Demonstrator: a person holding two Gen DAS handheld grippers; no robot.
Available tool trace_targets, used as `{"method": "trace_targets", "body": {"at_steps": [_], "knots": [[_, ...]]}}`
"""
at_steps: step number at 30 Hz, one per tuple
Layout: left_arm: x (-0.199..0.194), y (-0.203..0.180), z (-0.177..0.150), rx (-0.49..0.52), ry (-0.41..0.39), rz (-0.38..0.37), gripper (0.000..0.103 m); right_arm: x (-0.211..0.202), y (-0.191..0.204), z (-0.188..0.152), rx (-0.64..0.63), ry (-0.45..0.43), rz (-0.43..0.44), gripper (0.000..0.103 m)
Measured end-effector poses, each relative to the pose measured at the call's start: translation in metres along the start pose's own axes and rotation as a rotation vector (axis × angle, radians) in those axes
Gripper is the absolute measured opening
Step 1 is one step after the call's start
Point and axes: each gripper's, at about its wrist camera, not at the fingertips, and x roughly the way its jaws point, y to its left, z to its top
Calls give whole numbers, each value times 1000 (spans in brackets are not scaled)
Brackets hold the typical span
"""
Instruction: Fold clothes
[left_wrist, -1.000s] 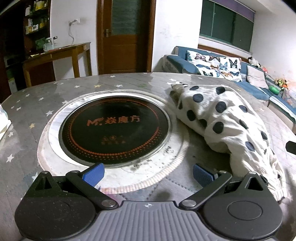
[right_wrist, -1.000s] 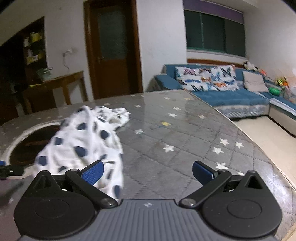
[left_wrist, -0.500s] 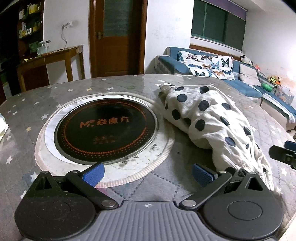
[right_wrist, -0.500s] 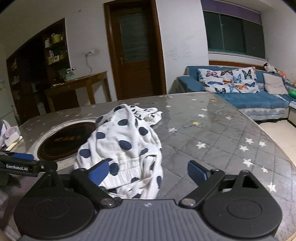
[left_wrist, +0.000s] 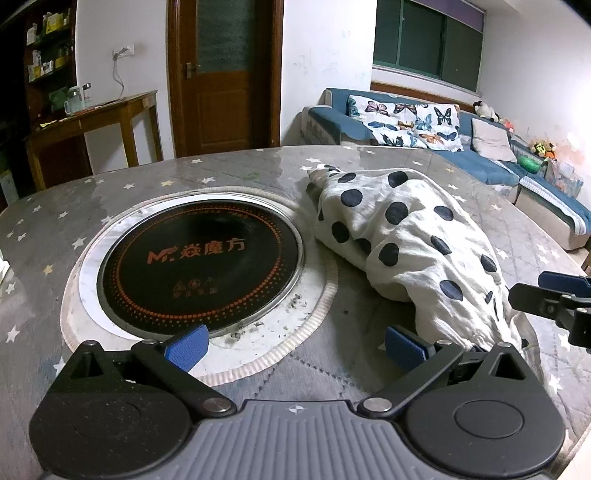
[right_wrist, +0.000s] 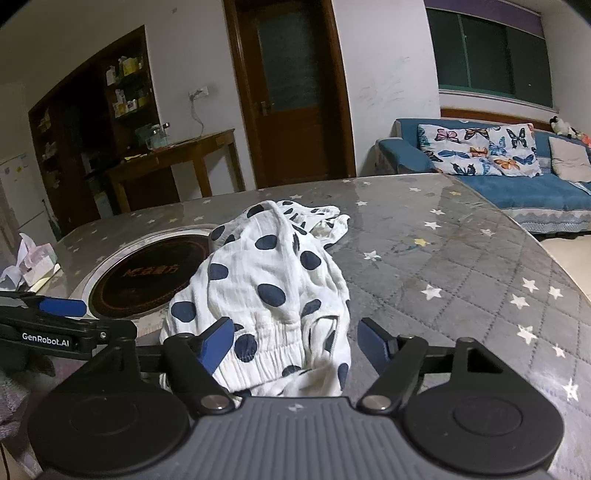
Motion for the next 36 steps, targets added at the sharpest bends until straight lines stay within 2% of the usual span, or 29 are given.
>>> {"method": "trace_targets", "body": {"at_steps": [19,22,24,30,36], "knots": [[6,21,18,-10,-4,15,103,28,-7,4,4,49,39,57],[5,22,20,-15,-6,18,103,29,-6,5,3,51,77,54],[5,23,22,-15,-6,17,103,30,-5,6,0,50,102,54],[5,18,25,1,-5,11,103,36,-2,5,-7,62,103,52],[3,6,28,18,-12,-16,103,29,1,1,-6,58,78,55]]}}
